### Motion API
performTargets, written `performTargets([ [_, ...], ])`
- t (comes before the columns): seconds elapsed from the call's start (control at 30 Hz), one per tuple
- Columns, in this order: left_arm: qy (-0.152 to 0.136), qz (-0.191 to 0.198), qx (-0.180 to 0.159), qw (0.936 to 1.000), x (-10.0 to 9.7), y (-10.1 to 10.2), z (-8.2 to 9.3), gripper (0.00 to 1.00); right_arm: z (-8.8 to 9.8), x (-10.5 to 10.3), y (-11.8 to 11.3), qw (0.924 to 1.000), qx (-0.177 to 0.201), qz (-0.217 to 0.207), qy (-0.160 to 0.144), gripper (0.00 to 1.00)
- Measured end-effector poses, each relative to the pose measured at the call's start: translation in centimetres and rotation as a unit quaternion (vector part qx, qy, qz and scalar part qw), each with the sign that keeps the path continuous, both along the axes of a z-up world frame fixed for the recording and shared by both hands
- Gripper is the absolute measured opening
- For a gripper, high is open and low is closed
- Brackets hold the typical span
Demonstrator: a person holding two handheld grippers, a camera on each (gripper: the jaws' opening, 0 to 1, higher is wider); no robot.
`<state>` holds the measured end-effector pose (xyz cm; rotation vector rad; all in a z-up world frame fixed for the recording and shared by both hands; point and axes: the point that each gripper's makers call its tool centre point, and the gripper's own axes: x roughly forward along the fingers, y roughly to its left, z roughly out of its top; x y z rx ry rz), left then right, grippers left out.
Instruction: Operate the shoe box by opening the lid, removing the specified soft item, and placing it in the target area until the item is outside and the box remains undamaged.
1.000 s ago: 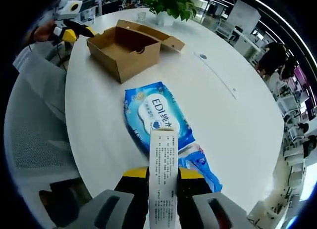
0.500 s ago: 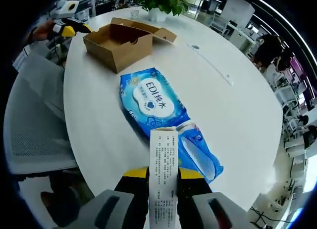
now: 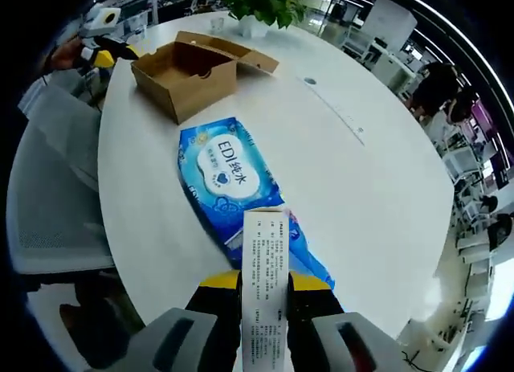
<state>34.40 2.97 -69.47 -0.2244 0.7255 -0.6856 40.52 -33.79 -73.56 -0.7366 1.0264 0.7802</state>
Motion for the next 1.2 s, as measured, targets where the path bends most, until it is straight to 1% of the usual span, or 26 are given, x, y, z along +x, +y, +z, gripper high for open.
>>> performTargets([
  [0.2, 0.0, 0.015, 0.002, 0.9999, -0.1, 0.9, 0.1, 0.45, 0.4, 2.1, -0.2, 0.9998, -0.008, 0.015, -0.004, 0.17],
  [0.3, 0.0, 0.023, 0.003, 0.9997, -0.2, 1.5, 0.2, 0.45, 0.5, 3.4, -0.2, 0.9994, -0.018, 0.029, -0.009, 0.17],
  [0.57, 0.002, 0.043, 0.007, 0.9991, -0.1, 3.1, 0.1, 0.45, 0.4, 6.2, 0.1, 0.9981, -0.031, 0.051, -0.014, 0.17],
  [0.67, 0.003, 0.048, 0.009, 0.9988, -0.1, 3.6, 0.0, 0.45, 0.2, 7.0, 0.3, 0.997, -0.038, 0.065, -0.014, 0.17],
  [0.77, 0.003, 0.051, 0.011, 0.9987, 0.0, 4.1, 0.0, 0.45, 0.1, 8.2, 0.4, 0.9935, -0.058, 0.095, -0.023, 0.17],
  [0.8, 0.003, 0.052, 0.012, 0.9986, 0.0, 4.3, 0.0, 0.45, -0.1, 8.6, 0.3, 0.993, -0.061, 0.098, -0.024, 0.17],
  [0.9, 0.003, 0.059, 0.012, 0.9982, 0.1, 5.0, 0.0, 0.45, -0.3, 9.2, 0.5, 0.9914, -0.068, 0.11, -0.023, 0.17],
  [1.07, 0.004, 0.064, 0.013, 0.9979, 0.0, 5.6, 0.0, 0.45, -0.7, 10.3, 0.4, 0.9887, -0.077, 0.125, -0.029, 0.17],
  [1.2, 0.005, 0.07, 0.014, 0.9974, -0.1, 6.2, -0.1, 0.45, -1.3, 10.3, 0.6, 0.9861, -0.086, 0.139, -0.026, 0.17],
])
